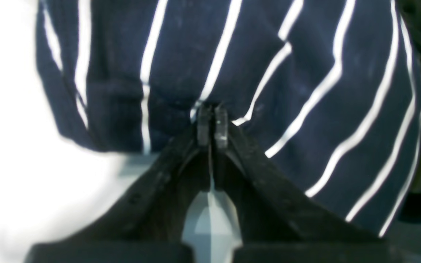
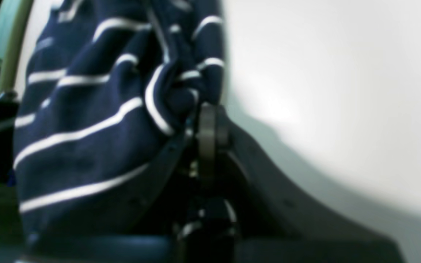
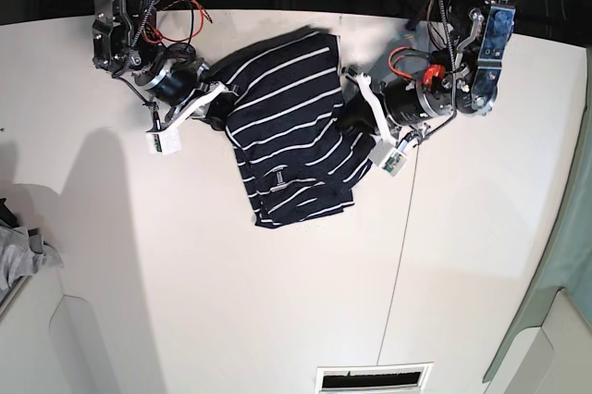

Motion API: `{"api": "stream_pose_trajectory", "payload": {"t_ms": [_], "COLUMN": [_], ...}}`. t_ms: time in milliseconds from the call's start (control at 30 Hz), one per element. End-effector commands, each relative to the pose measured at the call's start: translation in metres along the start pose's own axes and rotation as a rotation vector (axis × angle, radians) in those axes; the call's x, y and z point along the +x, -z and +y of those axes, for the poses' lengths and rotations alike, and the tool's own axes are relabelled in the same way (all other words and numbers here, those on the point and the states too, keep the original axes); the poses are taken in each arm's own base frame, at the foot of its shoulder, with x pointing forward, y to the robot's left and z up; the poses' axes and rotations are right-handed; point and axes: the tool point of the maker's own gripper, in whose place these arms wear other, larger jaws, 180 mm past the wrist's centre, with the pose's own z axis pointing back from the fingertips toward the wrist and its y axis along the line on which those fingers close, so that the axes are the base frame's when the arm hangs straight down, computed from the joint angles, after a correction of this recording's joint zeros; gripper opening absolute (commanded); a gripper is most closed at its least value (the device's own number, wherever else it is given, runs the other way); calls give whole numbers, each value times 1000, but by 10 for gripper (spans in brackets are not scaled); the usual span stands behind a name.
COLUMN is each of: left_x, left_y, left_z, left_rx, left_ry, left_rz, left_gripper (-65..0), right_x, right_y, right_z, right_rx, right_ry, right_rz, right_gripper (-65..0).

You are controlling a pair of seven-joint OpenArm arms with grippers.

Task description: Layout the t-shirt on the table in an organized manner, then fold the t-shirt properly

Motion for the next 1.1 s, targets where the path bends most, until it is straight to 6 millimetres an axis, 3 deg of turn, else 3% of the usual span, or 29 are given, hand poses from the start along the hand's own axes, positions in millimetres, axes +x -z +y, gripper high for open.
{"api": "stream_pose_trajectory", "payload": {"t_ms": [0,267,467,633,767,967,1067], "left_x": [24,60,64,72,68,38,26], "left_y": [0,4,3,-8,-26,-62,-86], "left_z": [3,22,21,27,30,5,-4], "left_rx": [-5,25,24,43,57,42,61], "left_ry": [16,69,73,111,151,204,193], "left_rz": [-63,-89,-98,-112,-110,-85,-99], "left_gripper": [-650,-650,-650,-650,-650,-650,-650], "right_x": [13,13,15,21,29,35,25], "right_y": [2,16,13,0,-13,-35,-44], "right_z": [11,37,30,12,3,-13,-20], "right_rx": [36,87,74,39,18,-10,-5], "right_ry": [6,45,30,-18,-78,-141,-124], "right_rz": [-43,-65,-62,-52,-17,54,125], "right_gripper": [-650,-650,-650,-650,-650,-650,-650]}}
